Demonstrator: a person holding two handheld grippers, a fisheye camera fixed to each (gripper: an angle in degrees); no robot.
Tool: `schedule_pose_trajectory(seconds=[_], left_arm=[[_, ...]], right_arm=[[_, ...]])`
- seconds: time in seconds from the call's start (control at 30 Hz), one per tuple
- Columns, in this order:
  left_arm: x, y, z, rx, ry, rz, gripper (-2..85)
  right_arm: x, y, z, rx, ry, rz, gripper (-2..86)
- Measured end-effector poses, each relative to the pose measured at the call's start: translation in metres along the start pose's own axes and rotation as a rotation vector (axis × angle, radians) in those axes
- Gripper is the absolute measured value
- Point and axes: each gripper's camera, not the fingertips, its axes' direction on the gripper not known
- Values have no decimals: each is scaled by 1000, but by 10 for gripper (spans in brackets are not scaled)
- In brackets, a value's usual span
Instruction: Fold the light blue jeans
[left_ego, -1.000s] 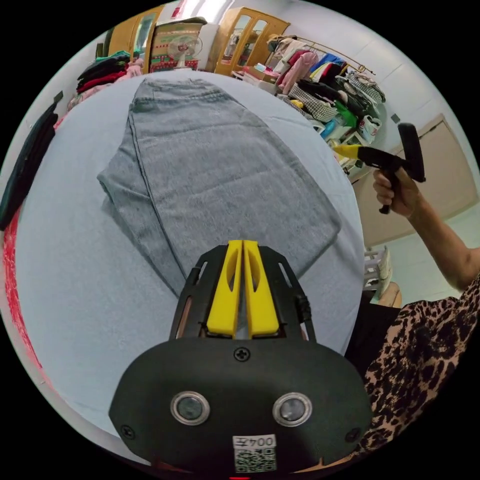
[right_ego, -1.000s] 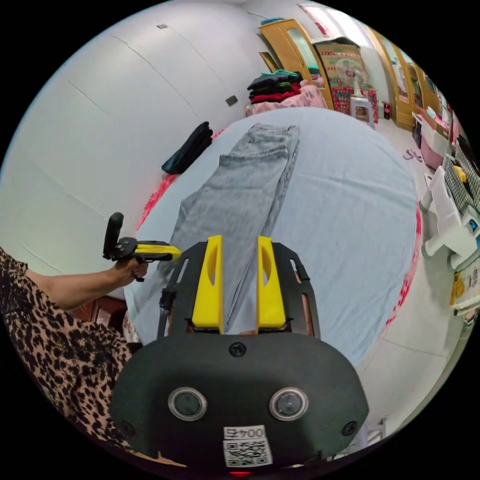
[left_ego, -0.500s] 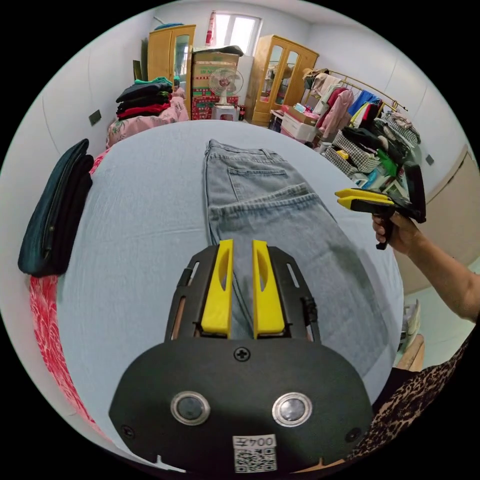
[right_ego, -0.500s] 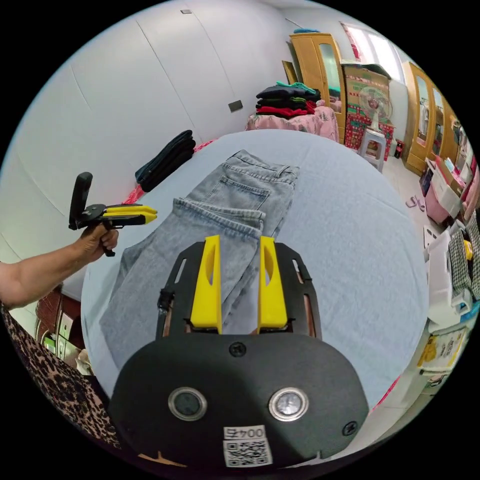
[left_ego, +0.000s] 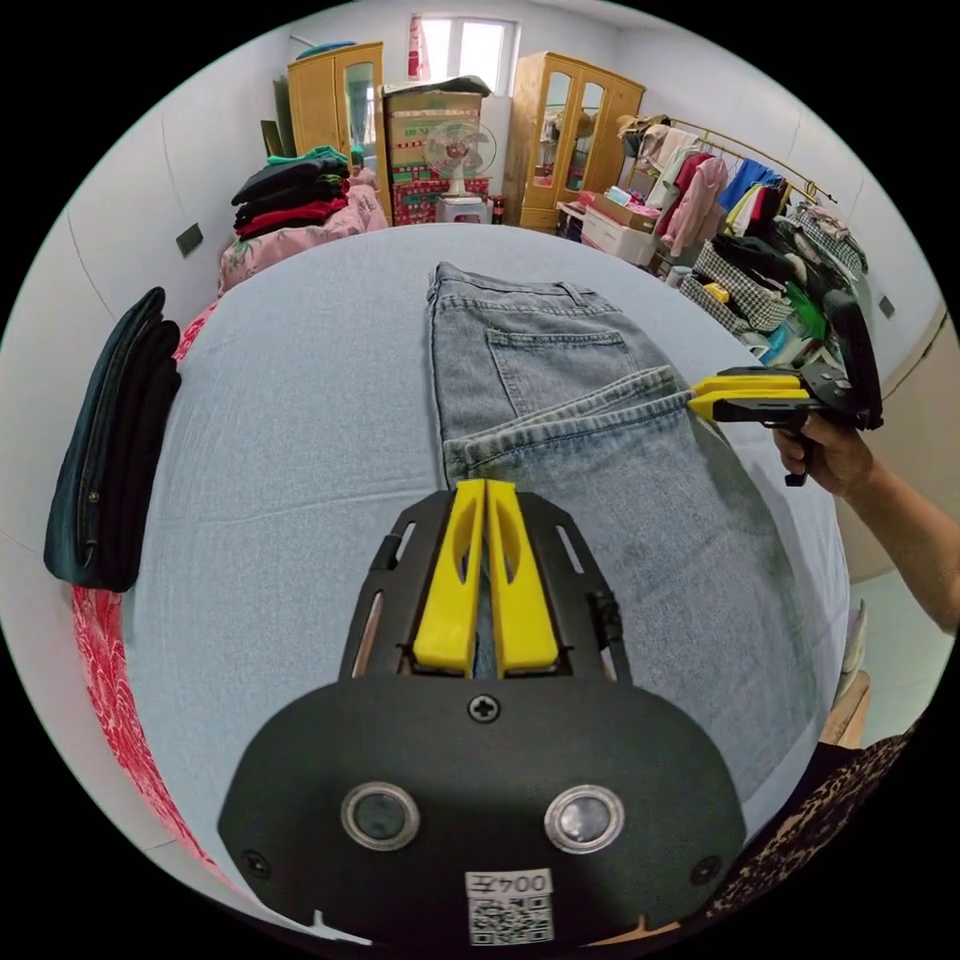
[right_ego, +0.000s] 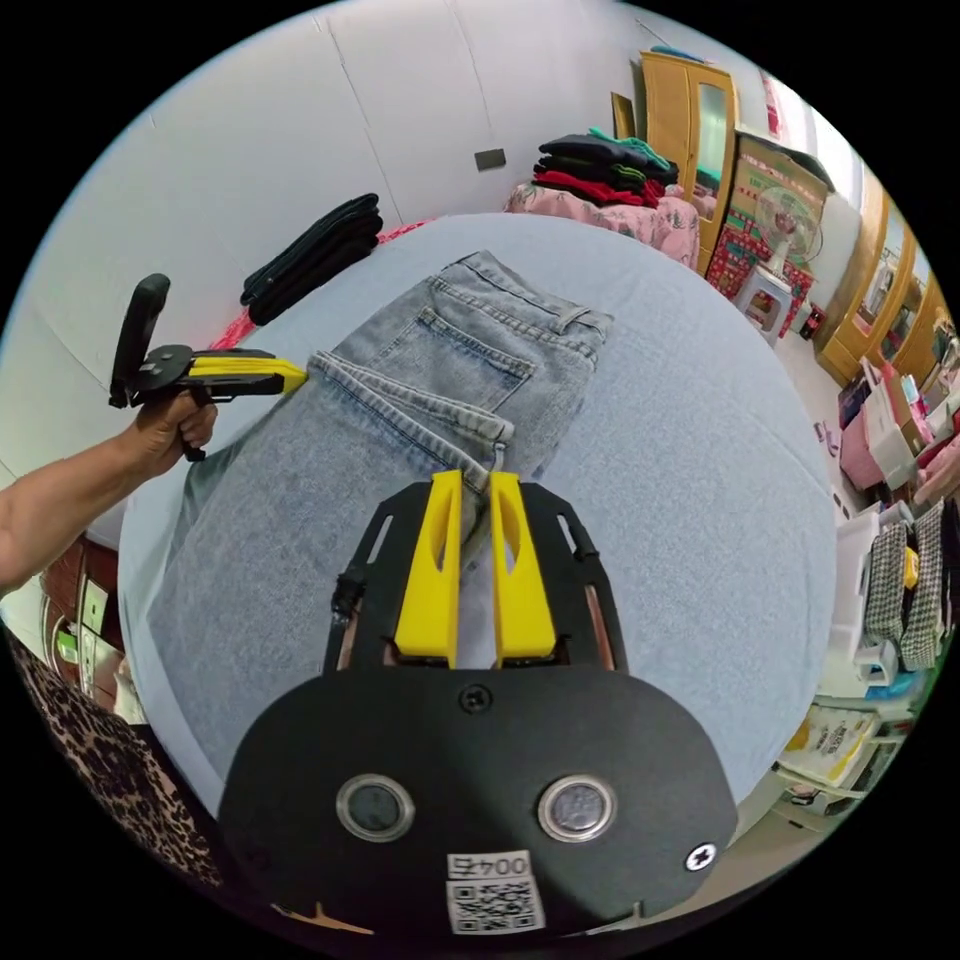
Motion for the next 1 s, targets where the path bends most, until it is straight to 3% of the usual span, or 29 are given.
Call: schedule_pose_trajectory(seconds=[0.17,0.27,0.4,0.6,0.77,1.0], left_arm=[[3,7,-22,100,-25,-49,7],[-6,9,-24,116,-27,-104,15],[-13,5,-9,75,88,-70,75],[-15,3,3,40,55,-53,141],[-23,2,11,25,129,-74,107],[-11,15,-8,95,18,-78,42]], right_arm=[[-15,-7,-22,109,4,-56,45],[-4,-14,-7,51,-2,-39,49],[22,-13,-3,85,-107,40,78],[36,-19,6,93,-186,1,138],[45,-25,25,50,-237,15,129],[37,-18,29,40,-128,28,44]])
